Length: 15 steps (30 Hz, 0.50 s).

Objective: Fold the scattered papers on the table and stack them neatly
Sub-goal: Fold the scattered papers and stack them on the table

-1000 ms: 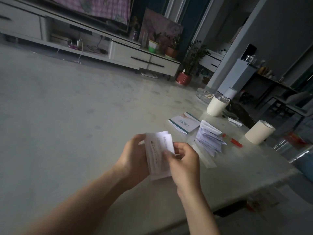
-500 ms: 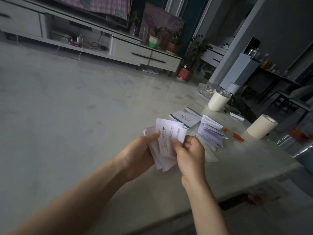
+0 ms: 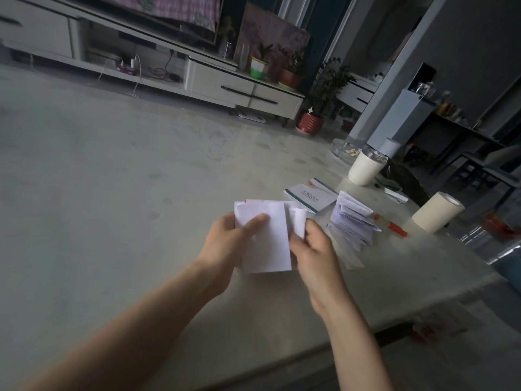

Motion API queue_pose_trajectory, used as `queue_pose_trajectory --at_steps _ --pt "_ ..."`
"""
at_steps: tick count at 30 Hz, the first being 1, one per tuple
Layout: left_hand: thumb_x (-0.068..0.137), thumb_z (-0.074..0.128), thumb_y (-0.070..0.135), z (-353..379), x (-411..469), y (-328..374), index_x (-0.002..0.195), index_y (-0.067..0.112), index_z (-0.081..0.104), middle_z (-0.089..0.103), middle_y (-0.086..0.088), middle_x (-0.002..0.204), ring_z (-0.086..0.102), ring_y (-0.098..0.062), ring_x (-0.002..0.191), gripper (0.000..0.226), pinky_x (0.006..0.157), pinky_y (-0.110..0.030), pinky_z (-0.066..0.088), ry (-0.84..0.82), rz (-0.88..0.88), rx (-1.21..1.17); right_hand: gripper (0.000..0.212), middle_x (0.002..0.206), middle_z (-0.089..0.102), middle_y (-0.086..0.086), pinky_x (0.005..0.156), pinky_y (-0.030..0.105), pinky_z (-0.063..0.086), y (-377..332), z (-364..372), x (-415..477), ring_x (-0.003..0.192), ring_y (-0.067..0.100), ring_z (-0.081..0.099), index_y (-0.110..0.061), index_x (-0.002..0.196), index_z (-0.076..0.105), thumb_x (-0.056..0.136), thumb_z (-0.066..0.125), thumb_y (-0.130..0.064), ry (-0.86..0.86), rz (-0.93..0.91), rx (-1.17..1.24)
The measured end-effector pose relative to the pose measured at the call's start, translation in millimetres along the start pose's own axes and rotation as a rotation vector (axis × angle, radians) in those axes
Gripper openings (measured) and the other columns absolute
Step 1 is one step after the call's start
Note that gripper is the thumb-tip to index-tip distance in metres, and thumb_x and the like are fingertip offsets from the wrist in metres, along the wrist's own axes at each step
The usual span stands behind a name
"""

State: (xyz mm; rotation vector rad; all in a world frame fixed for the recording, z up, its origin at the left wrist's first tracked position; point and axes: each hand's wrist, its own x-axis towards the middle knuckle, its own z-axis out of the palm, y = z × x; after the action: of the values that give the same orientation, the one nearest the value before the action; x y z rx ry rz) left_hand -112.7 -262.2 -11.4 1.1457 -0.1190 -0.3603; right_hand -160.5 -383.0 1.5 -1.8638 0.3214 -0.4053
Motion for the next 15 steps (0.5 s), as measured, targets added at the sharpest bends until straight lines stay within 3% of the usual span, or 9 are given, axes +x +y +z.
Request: queue_pose_trajectory --at_steps 2,5,8,10,12,15 --pt "0.089 0.060 0.020 0 0 0 0.097 0.017 0.064 0.070 -0.005 0.094 0.065 -0.016 0.079 0.009 0.068 -0.026 0.053 0.050 0.027 0.003 0.019 0.088 0.068 0.005 0.073 0.031 0.046 -4 10 -6 0.080 0.015 0.060 -0.014 0.094 0.064 0.096 0.045 -0.011 -0.033 0.008 0.078" --pt "0.089 0.060 0.019 2 -1 0 0.098 0.023 0.054 0.063 0.007 0.091 0.060 -0.011 0.078 0.011 0.060 -0.012 0.048 0.146 0.177 0.149 0.026 0.090 0.066 -0.005 0.076 0.020 0.045 -6 21 -11 0.083 0.004 0.059 -0.017 0.095 0.064 0.099 0.039 -0.020 -0.050 -0.023 0.125" --pt "0.092 0.055 0.013 5 -3 -2 0.130 0.022 0.029 0.051 0.011 0.098 0.055 -0.008 0.086 0.047 0.072 -0.013 0.046 0.076 0.332 0.268 0.020 0.096 0.065 -0.007 0.074 0.010 0.044 -3 26 -8 0.084 -0.004 0.059 -0.020 0.102 0.057 0.097 0.040 -0.009 -0.115 -0.057 0.099" --pt "0.093 0.051 0.008 6 -5 -3 0.142 0.019 0.010 0.046 0.007 0.111 0.052 -0.006 0.098 0.064 0.081 -0.013 0.041 -0.020 0.326 0.322 0.020 0.101 0.063 -0.001 0.078 0.017 0.047 1 25 -5 0.087 0.002 0.059 -0.020 0.104 0.048 0.096 0.038 -0.005 -0.174 -0.069 0.064" --pt "0.091 0.049 0.001 4 -7 -3 0.138 0.015 0.017 0.046 0.004 0.115 0.054 0.003 0.094 0.058 0.076 -0.008 0.043 -0.081 0.346 0.338 0.014 0.104 0.062 0.002 0.086 0.029 0.048 6 24 -2 0.092 0.010 0.058 -0.018 0.106 0.044 0.094 0.041 -0.012 -0.214 -0.101 0.035" --pt "0.081 0.055 -0.012 1 -4 -2 0.114 0.011 0.040 0.058 0.003 0.098 0.059 0.011 0.069 0.043 0.057 -0.010 0.048 -0.061 0.360 0.305 0.023 0.111 0.063 -0.003 0.093 0.029 0.048 19 21 0 0.104 0.008 0.059 -0.029 0.109 0.049 0.092 0.044 -0.015 -0.202 -0.226 -0.073"
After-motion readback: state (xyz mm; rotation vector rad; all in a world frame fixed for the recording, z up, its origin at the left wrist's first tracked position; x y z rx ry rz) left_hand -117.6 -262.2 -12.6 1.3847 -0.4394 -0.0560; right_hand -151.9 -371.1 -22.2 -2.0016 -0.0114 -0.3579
